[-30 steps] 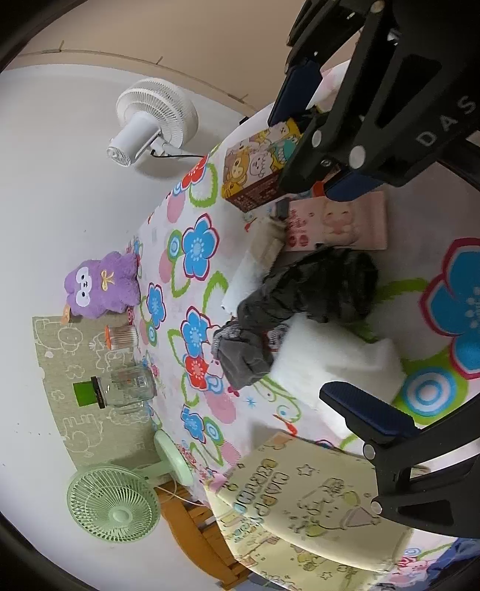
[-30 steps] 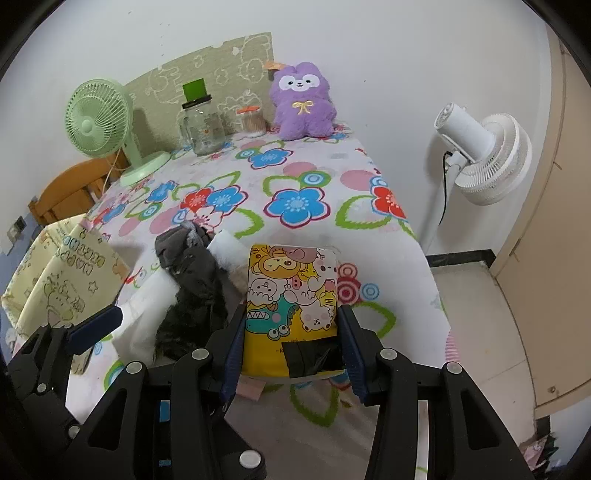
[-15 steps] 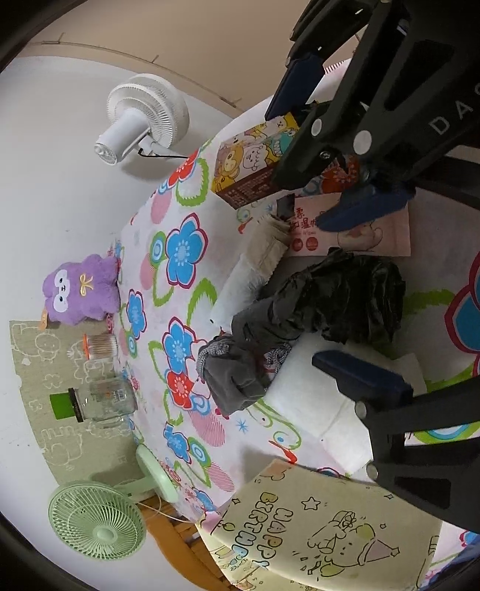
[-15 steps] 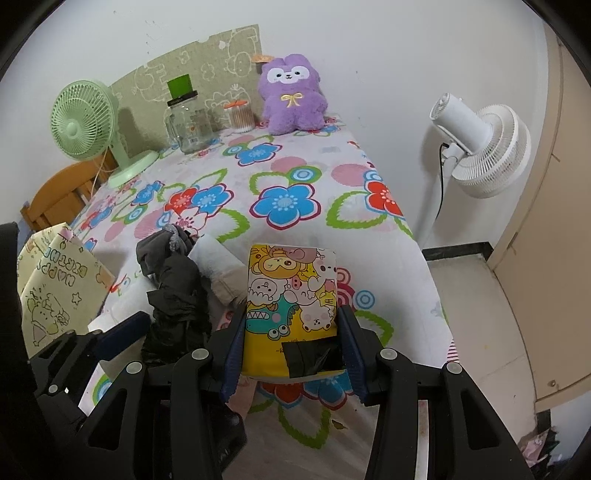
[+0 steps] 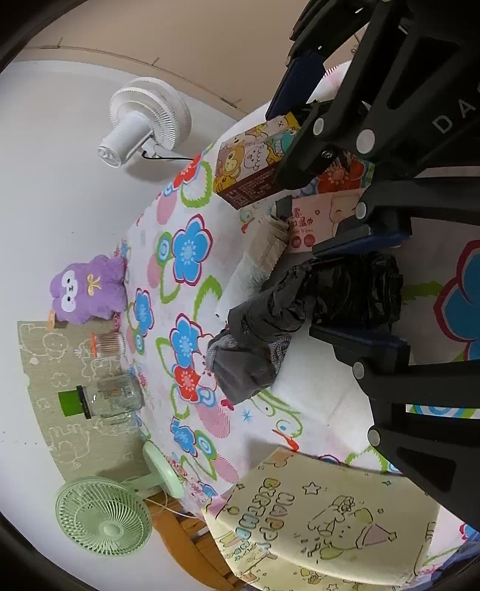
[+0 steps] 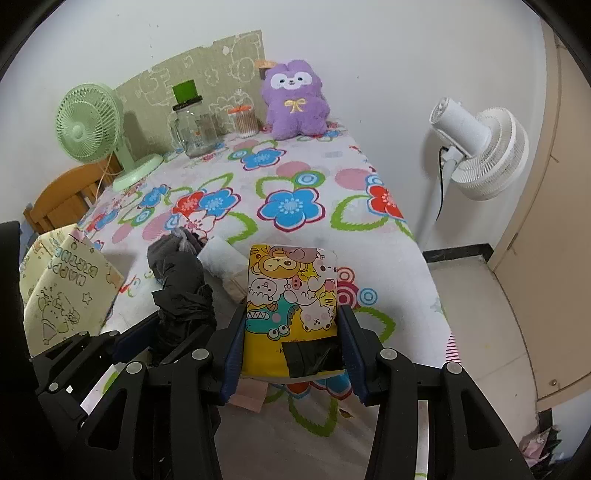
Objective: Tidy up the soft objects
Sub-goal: 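Grasp the black folded umbrella with the left tool while the right tool holds the pouch, then carry the umbrella and pouch toward the cardboard box with both tools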
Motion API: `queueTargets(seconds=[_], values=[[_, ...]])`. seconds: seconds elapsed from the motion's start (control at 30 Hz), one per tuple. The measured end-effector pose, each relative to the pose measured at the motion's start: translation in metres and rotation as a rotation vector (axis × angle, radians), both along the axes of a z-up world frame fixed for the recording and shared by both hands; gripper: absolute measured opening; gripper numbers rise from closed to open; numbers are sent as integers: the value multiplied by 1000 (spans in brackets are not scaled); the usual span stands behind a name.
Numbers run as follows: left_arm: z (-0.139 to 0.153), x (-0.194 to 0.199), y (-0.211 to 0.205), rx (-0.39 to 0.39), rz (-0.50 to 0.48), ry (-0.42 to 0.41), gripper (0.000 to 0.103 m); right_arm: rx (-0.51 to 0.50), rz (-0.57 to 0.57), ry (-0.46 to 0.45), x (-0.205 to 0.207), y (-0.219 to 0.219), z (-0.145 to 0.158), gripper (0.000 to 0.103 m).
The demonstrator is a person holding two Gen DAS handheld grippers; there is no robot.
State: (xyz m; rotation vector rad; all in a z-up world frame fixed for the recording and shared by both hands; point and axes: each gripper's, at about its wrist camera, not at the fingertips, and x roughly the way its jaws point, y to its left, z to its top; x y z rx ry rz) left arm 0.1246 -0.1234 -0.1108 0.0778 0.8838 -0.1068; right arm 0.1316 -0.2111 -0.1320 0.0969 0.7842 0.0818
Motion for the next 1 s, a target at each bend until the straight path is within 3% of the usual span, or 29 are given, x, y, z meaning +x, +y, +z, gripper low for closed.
queueTargets(seconds=[1.0], values=[[54,-56,34,-31,26,-118,36,-33,22,-131,-61,33,56,51]])
